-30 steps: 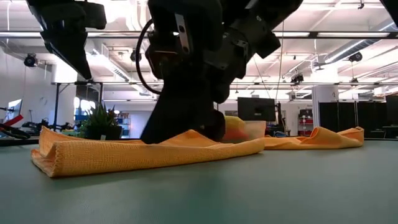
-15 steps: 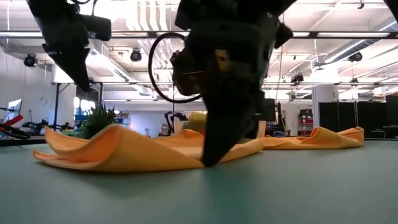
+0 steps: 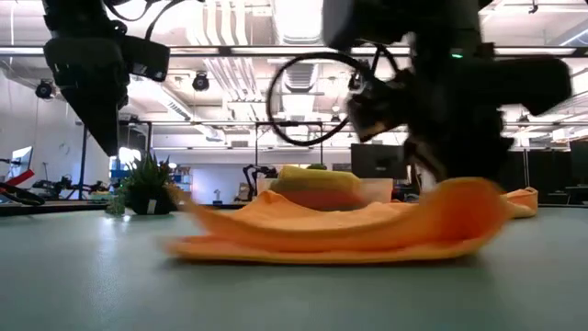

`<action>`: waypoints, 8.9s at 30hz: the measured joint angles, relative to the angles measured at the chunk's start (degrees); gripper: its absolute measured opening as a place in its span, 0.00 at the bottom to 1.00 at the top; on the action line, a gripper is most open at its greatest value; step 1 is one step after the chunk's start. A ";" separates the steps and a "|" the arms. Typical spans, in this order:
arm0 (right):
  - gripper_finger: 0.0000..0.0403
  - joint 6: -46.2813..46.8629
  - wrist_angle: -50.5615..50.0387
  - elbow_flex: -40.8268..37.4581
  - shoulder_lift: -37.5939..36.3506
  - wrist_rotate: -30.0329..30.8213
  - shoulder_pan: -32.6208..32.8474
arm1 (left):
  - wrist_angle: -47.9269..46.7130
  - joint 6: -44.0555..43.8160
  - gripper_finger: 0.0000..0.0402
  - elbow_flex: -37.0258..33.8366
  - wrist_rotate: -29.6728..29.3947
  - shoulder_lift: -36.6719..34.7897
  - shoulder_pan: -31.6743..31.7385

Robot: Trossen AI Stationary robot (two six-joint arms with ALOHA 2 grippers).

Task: Fold microfiber towels
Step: Fold the bottom orange microfiber towel

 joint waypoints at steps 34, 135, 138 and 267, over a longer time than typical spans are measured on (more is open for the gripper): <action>0.02 27.34 10.83 -28.25 -45.25 26.26 6.56 | 22.00 5.04 0.19 0.40 5.70 -0.38 4.71; 0.23 29.65 58.84 -39.49 -19.82 6.51 -26.74 | 60.08 8.66 0.21 0.32 27.53 30.98 26.21; 0.21 28.66 58.79 -39.49 -19.82 6.51 -26.74 | 59.85 10.44 0.07 0.21 27.20 30.56 26.21; 0.33 2.37 51.92 -37.09 -28.29 9.97 -7.37 | 53.73 14.51 0.36 0.75 21.62 18.50 11.67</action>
